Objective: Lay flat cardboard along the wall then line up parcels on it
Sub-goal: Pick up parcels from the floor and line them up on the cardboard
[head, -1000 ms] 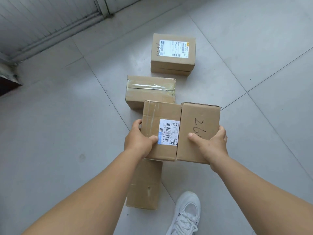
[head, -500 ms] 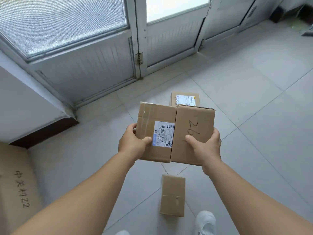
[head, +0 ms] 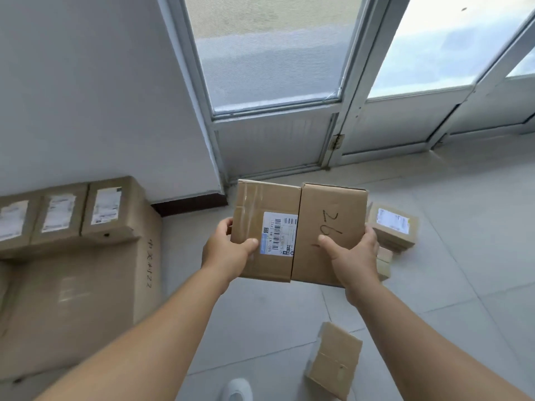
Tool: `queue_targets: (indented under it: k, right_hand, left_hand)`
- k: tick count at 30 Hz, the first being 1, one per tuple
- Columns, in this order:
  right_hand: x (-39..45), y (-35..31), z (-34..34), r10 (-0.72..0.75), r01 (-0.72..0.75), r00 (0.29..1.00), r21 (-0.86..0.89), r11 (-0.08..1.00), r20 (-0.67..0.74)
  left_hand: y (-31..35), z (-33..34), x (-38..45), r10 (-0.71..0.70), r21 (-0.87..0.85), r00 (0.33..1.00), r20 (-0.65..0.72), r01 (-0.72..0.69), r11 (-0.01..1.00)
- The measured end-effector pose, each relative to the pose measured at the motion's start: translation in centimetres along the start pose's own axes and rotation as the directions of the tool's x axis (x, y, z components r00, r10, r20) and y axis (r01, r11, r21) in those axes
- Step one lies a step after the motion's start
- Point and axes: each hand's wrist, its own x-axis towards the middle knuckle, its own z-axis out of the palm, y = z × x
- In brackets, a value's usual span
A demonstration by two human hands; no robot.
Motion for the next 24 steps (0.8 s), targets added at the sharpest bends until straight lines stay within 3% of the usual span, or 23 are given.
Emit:
queue_targets:
  k: [8, 16, 24]
  right_hand:
    - [-5.4, -2.9, 8.0, -0.088, 0.11, 0.968, -0.08, 0.991, 0.235]
    - [-14.4, -3.2, 20.3, -0.114, 0.209, 0.87, -0.149, 0.967, 0.48]
    - [-26.7, -1.7, 32.5, -0.097, 0.305, 0.769, -0.229, 0.925, 0.632]
  left_hand:
    - [-5.1, -9.8, -3.0, -0.119, -0.094, 0.974, -0.19, 0.103, 0.99]
    - [-15.2, -21.0, -5.7, -0.309, -0.265, 0.884, -0.35, 0.222, 0.938]
    - [-27.1, -33.6, -9.1, -0.453, -0.427, 0.808, -0.377, 0.282, 0.859]
